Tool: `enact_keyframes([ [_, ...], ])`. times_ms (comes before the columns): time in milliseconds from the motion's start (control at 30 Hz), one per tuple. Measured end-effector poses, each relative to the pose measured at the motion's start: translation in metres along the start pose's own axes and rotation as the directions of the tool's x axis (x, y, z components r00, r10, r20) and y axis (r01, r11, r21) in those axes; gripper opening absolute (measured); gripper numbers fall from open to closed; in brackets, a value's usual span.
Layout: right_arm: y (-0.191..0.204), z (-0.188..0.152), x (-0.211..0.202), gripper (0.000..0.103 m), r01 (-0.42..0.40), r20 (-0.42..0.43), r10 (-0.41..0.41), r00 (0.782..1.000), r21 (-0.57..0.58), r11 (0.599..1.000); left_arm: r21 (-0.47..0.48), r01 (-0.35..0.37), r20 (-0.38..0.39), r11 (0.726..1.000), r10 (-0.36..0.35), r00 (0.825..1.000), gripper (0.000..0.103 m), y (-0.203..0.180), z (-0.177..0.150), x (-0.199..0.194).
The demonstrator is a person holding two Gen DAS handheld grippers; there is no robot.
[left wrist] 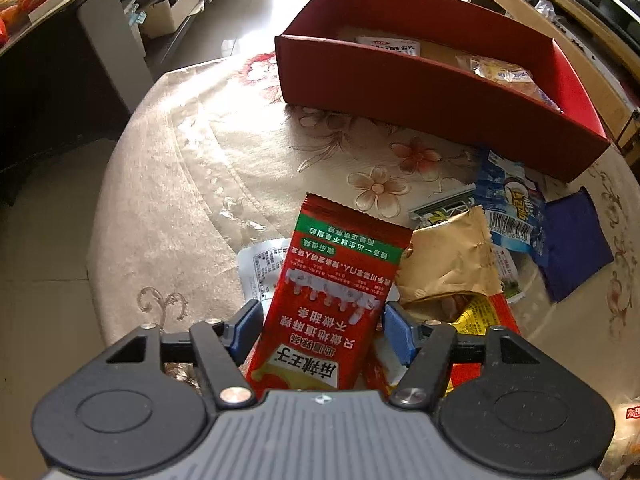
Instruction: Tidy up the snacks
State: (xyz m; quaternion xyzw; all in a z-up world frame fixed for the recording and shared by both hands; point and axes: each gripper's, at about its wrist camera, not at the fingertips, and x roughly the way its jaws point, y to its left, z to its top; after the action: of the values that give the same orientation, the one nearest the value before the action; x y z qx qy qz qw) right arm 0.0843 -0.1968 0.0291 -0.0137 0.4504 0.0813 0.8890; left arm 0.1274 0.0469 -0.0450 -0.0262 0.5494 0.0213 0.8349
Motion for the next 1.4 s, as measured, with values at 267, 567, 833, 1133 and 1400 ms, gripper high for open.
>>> enact_keyframes([
  [267, -0.027, -0.039, -0.009, 0.083, 0.036, -0.06, -0.032, 0.998, 0.061, 0.998, 0.016, 0.027, 0.002, 1.0, -0.027, 1.0, 0.054, 0.001, -0.013, -0.007],
  [567, -0.045, -0.065, -0.01, 0.085, 0.073, -0.12, -0.057, 0.991, 0.137, 0.988, 0.022, 0.111, 0.004, 0.994, -0.111, 0.994, 0.025, 0.003, -0.028, -0.026],
  [833, -0.061, -0.074, -0.008, 0.089, 0.092, -0.156, -0.061, 0.986, 0.194, 0.977, 0.055, 0.098, -0.007, 0.994, -0.098, 0.995, 0.04, 0.003, -0.035, -0.027],
  [1133, -0.047, -0.076, 0.024, 0.101, 0.165, -0.252, -0.141, 0.957, 0.077, 0.983, 0.006, 0.087, -0.022, 0.996, -0.087, 0.996, 0.064, 0.016, -0.036, -0.022],
  [1400, -0.055, -0.083, 0.029, 0.102, 0.168, -0.29, -0.134, 0.948, 0.097, 0.981, 0.042, 0.016, -0.027, 0.999, -0.015, 1.0, 0.064, 0.009, -0.044, -0.006],
])
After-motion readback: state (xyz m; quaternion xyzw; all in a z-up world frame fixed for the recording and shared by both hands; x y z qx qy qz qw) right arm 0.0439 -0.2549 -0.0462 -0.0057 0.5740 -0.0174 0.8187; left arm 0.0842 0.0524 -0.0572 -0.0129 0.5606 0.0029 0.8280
